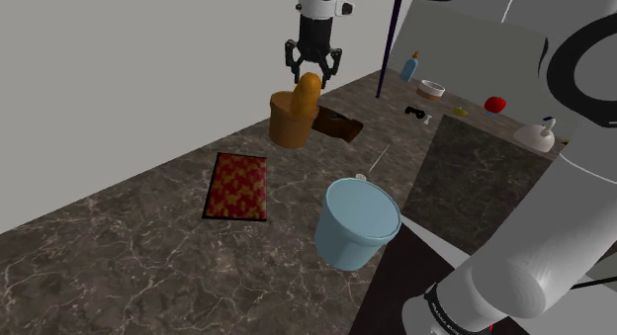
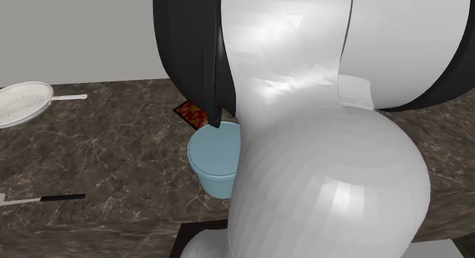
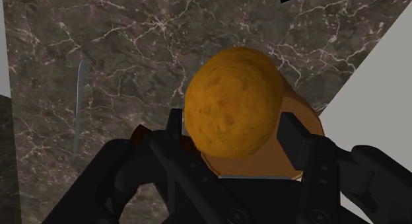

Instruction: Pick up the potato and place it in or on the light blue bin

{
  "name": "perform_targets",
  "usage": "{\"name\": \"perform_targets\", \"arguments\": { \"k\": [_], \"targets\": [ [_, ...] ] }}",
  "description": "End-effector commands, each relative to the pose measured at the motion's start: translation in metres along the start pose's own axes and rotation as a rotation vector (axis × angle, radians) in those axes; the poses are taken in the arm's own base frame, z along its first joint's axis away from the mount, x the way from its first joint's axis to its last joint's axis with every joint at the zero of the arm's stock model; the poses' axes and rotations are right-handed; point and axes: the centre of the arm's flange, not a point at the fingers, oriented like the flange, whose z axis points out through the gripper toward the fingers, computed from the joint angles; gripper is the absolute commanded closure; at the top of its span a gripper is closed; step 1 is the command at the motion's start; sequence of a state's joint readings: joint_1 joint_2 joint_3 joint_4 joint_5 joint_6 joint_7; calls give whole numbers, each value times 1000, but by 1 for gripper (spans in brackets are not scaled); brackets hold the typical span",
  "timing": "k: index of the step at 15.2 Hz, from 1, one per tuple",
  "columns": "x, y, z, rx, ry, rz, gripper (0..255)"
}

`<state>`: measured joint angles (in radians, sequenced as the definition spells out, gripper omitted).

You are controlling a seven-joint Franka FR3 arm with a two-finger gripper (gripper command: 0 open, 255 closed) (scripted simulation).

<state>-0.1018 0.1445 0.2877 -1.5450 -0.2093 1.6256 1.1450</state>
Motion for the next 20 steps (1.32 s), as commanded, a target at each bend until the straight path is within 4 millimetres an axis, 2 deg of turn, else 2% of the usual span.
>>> {"name": "perform_targets", "arguments": {
  "k": [1, 20],
  "targets": [
    [-13, 15, -4, 0, 0, 0, 255],
    [-190, 193, -17, 0, 0, 0, 255]
  ]
}}
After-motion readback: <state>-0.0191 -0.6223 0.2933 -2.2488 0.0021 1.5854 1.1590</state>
